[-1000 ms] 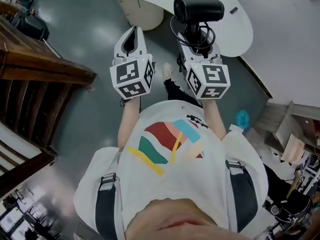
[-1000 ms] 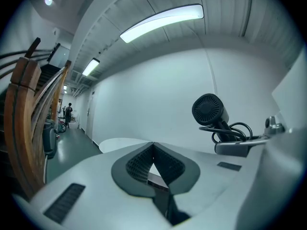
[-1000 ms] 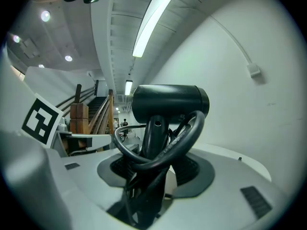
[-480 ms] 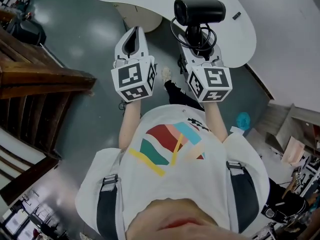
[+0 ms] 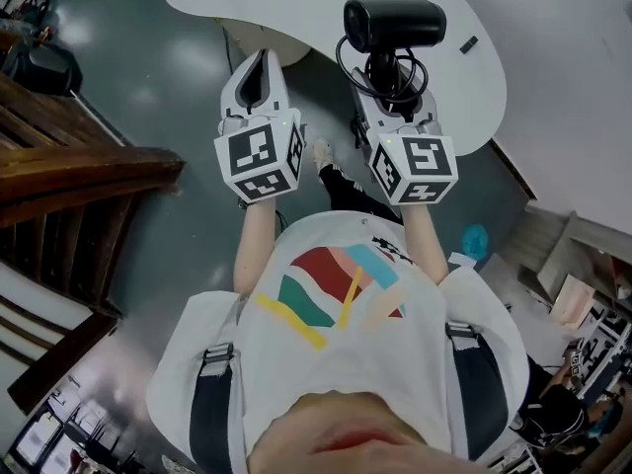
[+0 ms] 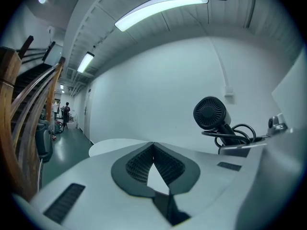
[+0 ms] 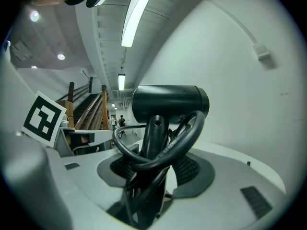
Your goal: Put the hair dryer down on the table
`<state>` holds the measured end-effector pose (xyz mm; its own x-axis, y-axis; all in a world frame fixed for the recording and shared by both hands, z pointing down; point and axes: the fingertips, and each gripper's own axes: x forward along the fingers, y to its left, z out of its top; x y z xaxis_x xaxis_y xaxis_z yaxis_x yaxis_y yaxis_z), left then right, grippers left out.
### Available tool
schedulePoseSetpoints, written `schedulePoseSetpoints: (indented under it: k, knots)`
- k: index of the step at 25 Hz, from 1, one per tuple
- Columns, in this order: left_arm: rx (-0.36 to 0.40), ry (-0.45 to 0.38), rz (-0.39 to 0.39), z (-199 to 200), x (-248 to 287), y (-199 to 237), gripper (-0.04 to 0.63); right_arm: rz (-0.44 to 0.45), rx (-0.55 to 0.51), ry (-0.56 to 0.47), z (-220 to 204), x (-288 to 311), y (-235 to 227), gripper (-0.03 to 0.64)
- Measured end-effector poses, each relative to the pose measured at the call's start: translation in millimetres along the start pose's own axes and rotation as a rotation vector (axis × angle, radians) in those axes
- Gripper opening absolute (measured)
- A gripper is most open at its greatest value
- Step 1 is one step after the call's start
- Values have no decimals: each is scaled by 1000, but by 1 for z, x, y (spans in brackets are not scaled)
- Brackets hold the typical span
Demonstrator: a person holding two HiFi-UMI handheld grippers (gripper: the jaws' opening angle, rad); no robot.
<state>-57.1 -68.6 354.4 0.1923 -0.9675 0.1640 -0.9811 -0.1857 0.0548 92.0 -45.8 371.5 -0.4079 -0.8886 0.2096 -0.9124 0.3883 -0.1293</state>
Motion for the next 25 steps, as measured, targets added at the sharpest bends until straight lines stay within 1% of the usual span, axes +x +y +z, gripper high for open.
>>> schedulePoseSetpoints:
  k: [8, 12, 16, 25]
  knots:
    - [31, 11, -3, 18, 47, -1, 15, -2, 21, 5, 14, 41, -26, 222]
    - [48, 26, 3, 24, 69, 7, 15, -8, 23, 4, 19, 66, -35, 222]
    - [44, 39, 4, 28, 91, 18, 15, -16, 16, 4, 24, 88, -39, 222]
    - [44, 15, -9, 48, 145, 41, 15, -6, 26, 23, 39, 149, -47, 222]
